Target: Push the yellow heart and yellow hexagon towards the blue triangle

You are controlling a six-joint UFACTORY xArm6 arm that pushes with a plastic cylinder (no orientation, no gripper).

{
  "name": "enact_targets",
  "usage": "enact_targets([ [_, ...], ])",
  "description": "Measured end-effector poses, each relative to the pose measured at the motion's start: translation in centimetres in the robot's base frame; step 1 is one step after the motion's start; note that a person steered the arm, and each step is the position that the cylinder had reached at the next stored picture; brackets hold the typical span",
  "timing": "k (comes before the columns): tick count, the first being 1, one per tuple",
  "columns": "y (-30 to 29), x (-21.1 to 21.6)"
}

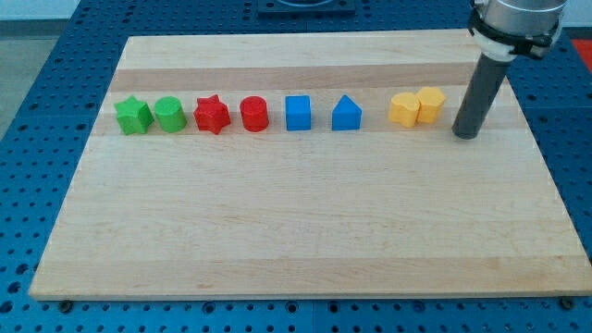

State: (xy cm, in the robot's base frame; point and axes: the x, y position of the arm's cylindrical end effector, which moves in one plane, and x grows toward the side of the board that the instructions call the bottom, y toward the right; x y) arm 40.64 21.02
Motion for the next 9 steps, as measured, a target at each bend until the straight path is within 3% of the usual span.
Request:
enact_targets([
  [3, 1.5, -4.6],
  [9, -2.6, -3.6],
])
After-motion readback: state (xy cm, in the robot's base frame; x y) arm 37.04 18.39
